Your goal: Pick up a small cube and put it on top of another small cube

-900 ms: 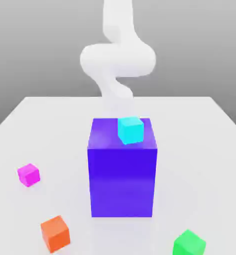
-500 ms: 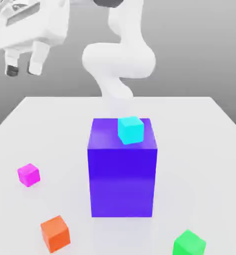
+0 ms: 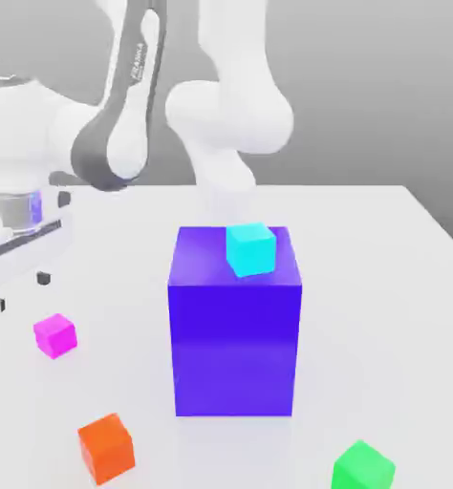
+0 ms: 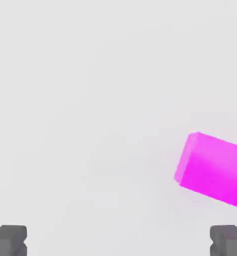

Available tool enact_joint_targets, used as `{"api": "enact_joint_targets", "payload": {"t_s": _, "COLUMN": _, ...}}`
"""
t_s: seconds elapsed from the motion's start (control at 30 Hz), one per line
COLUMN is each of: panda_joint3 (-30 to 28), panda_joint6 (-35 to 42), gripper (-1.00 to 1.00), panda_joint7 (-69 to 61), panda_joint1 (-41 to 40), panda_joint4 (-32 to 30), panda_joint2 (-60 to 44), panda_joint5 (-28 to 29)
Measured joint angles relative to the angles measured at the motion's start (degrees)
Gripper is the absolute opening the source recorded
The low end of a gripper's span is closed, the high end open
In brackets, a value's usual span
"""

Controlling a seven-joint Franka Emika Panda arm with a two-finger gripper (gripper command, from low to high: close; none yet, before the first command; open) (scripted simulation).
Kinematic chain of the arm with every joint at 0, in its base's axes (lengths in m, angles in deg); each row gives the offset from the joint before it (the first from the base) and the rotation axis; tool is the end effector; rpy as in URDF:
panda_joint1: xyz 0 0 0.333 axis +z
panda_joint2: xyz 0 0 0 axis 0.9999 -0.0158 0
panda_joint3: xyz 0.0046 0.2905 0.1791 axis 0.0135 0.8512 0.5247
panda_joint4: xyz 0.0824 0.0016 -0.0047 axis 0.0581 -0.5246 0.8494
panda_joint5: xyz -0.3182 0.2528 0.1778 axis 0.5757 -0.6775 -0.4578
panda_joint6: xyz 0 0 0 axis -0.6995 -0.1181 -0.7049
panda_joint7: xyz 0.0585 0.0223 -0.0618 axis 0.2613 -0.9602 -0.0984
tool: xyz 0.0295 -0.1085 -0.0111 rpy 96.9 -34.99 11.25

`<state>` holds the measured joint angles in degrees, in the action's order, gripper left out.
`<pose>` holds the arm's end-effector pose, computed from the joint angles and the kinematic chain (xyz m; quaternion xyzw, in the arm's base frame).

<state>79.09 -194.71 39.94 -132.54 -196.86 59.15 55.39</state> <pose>0.2527 -0.3055 0.1846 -0.0875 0.9959 -0.0178 0.0113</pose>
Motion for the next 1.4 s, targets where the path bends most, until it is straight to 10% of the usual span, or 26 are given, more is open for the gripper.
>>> {"api": "enact_joint_targets", "payload": {"t_s": 0.27, "panda_joint3": 5.0, "panda_joint6": -12.4, "gripper": 0.00, "panda_joint7": -0.7, "panda_joint1": -4.7, "panda_joint4": 0.9, "panda_joint2": -15.7, "panda_joint5": -6.6}}
{"api": "enact_joint_targets", "payload": {"t_s": 0.3, "panda_joint3": 5.5, "panda_joint6": -13.5, "gripper": -1.00, "panda_joint7": -0.9, "panda_joint1": -5.2, "panda_joint4": 1.2, "panda_joint2": -17.1, "panda_joint5": -6.8}}
{"api": "enact_joint_targets", "payload": {"t_s": 0.8, "panda_joint3": 3.5, "panda_joint6": -2.7, "gripper": -1.00, "panda_joint7": 3.1, "panda_joint1": -1.1, "panda_joint4": -1.0, "panda_joint2": -3.5, "panda_joint5": -0.1}}
{"api": "enact_joint_targets", "payload": {"t_s": 1.4, "panda_joint3": 25.0, "panda_joint6": 12.6, "gripper": -1.00, "panda_joint7": 26.3, "panda_joint1": 31.3, "panda_joint4": 25.7, "panda_joint2": -16.0, "panda_joint5": 4.3}}
